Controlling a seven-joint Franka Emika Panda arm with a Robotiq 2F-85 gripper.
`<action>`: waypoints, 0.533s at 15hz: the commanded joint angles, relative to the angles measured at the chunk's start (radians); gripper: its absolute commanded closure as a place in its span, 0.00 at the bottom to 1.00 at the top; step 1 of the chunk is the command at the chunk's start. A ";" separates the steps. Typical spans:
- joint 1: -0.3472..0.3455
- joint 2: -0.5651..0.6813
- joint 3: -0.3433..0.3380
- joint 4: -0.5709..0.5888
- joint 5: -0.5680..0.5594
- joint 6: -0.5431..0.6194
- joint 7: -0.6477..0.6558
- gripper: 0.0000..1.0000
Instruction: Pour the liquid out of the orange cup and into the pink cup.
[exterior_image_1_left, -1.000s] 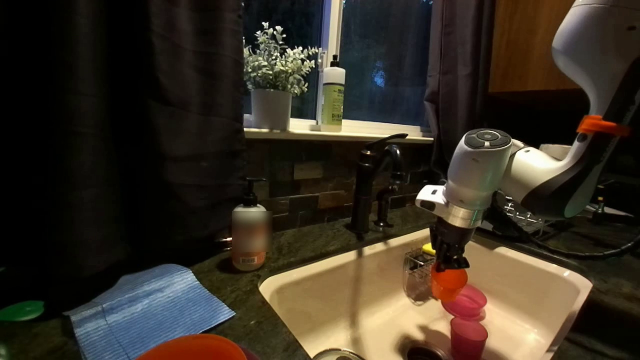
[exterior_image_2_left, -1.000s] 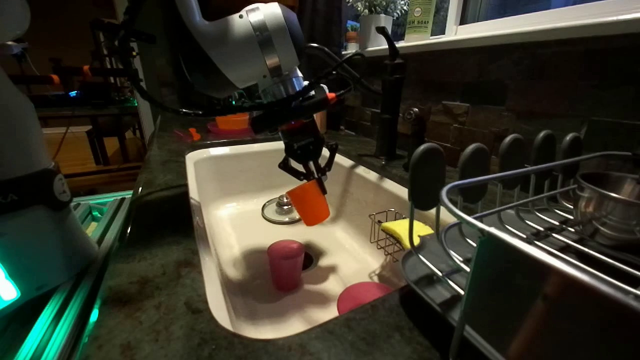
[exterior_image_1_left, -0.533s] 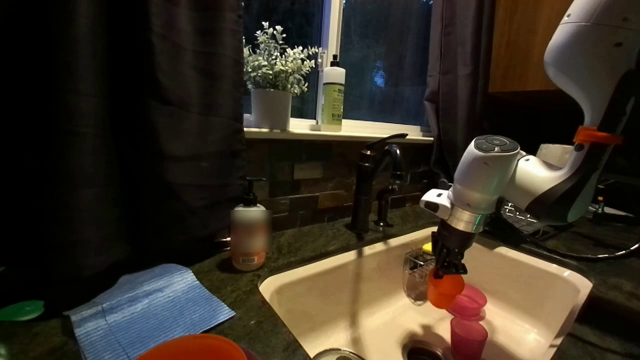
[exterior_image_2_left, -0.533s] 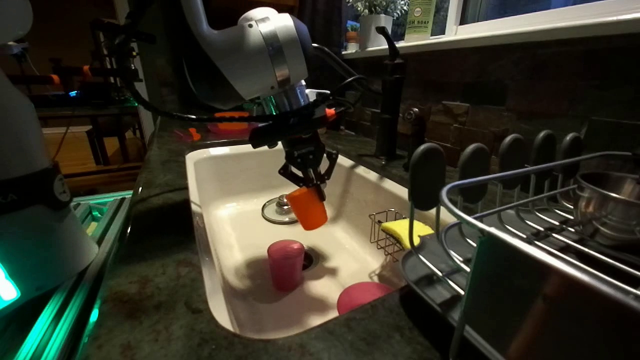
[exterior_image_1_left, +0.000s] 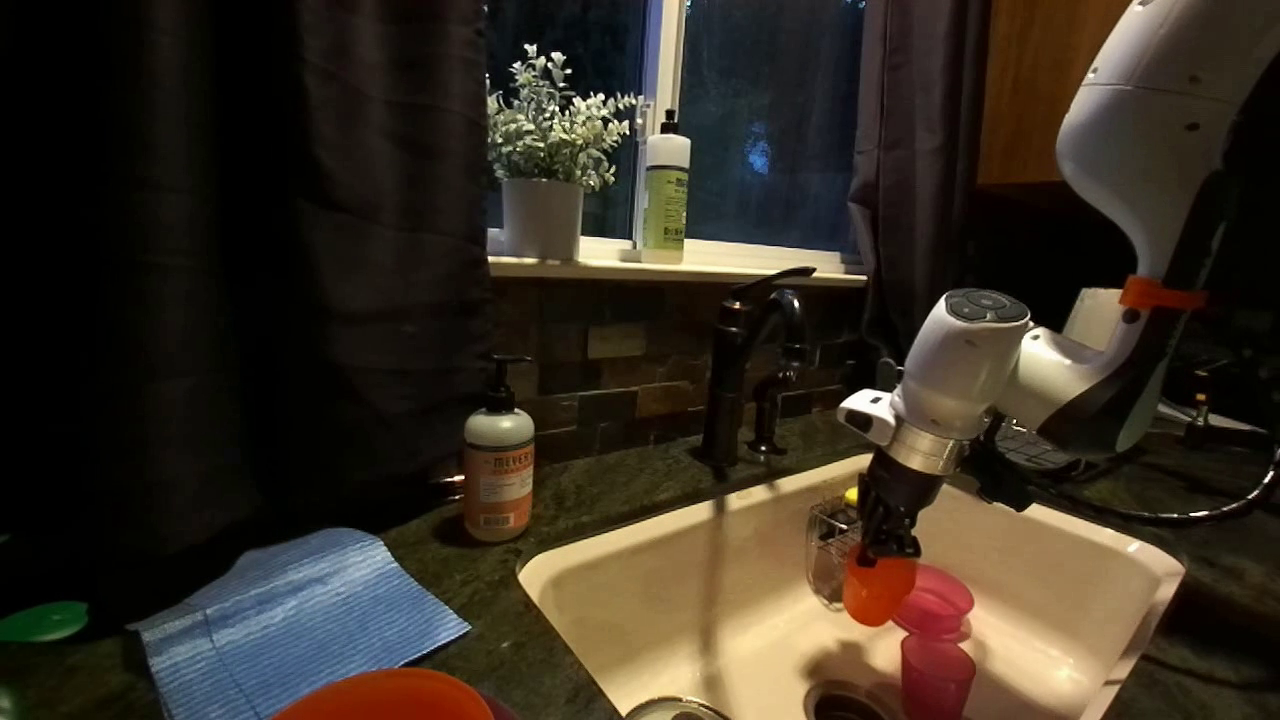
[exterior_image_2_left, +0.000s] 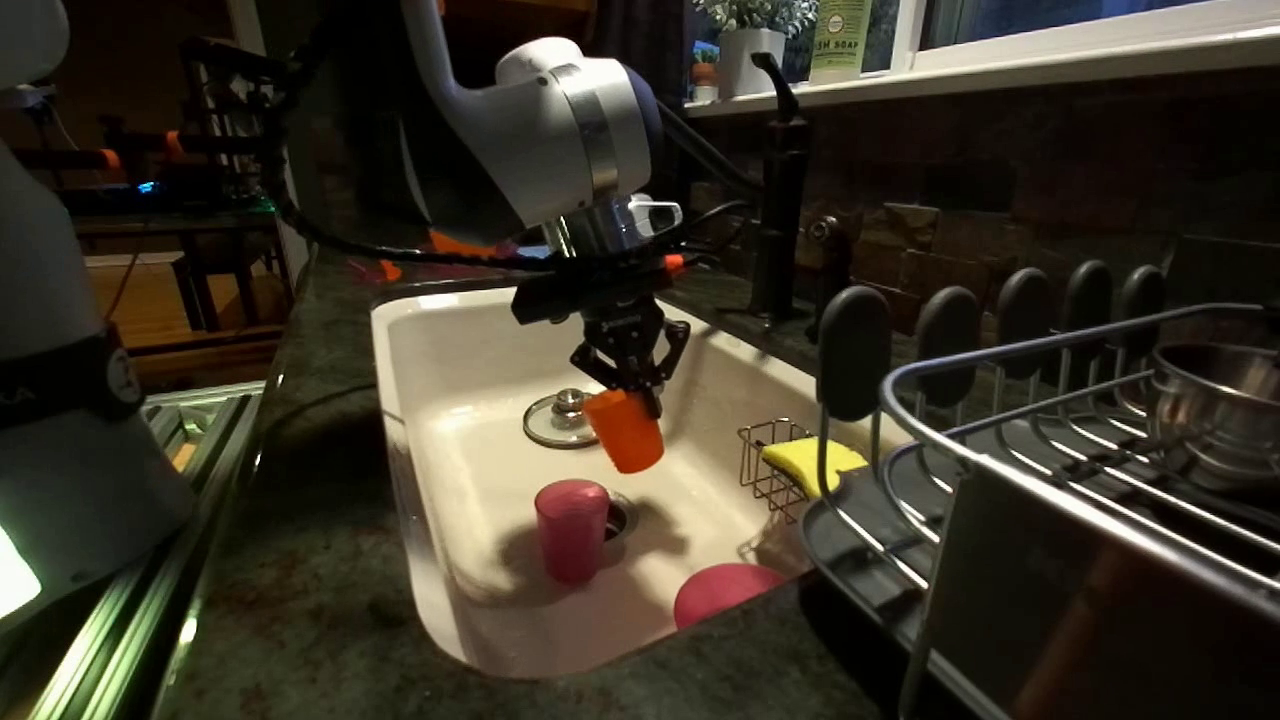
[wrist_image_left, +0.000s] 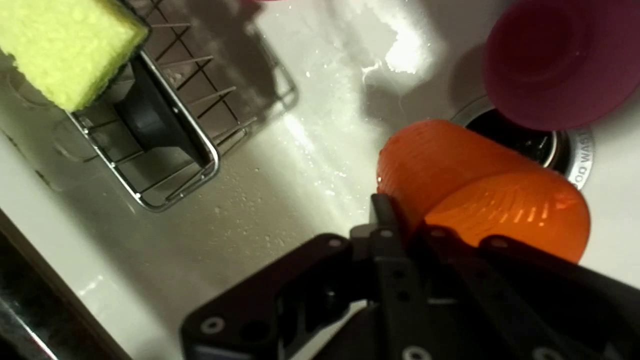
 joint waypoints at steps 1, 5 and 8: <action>-0.014 0.055 -0.006 0.064 -0.107 0.048 0.097 0.99; -0.037 0.127 0.002 0.106 -0.153 0.092 0.128 0.99; -0.061 0.166 0.006 0.128 -0.194 0.127 0.150 0.99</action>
